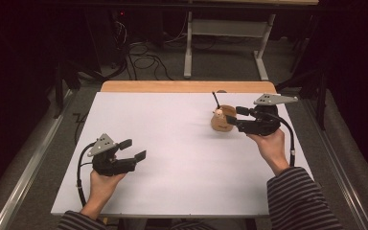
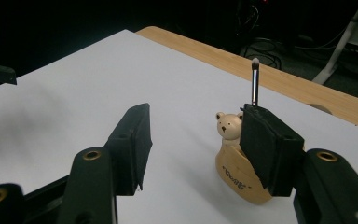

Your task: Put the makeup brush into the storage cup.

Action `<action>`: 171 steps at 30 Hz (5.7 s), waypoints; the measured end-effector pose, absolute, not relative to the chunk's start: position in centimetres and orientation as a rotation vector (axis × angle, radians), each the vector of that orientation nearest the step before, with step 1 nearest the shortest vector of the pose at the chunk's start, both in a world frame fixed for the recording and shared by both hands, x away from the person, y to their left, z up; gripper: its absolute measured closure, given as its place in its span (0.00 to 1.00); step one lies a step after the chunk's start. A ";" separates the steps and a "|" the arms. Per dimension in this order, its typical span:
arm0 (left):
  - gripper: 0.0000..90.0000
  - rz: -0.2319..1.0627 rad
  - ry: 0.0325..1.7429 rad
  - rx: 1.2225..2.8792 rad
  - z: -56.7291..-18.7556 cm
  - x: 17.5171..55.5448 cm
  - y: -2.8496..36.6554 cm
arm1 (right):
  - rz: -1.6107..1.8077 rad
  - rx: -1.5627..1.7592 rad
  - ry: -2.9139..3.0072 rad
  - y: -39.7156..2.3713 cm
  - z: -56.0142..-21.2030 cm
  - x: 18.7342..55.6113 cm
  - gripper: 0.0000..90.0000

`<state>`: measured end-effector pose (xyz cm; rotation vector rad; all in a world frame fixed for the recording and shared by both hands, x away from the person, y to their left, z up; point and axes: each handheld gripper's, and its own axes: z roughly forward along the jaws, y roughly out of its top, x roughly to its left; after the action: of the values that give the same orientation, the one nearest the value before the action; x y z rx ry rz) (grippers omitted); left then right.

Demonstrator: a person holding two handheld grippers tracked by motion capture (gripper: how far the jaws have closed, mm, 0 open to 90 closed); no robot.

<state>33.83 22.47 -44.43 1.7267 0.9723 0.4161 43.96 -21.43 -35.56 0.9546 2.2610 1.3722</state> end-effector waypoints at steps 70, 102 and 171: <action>0.30 0.413 0.977 1.724 -44.5 33.8 22.4 | 1.489 0.962 2.187 -25.1 -36.4 39.3 0.49; 0.30 0.415 0.976 1.724 -44.4 33.8 22.4 | 1.541 0.975 2.183 -25.7 -37.9 37.3 0.48; 0.30 0.416 0.980 1.718 -44.4 33.8 22.5 | 1.532 1.044 2.184 -26.1 -42.2 36.8 0.47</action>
<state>33.78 22.46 -44.44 1.7178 0.9798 0.4157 36.83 -26.13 -42.17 1.0440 2.1838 1.5324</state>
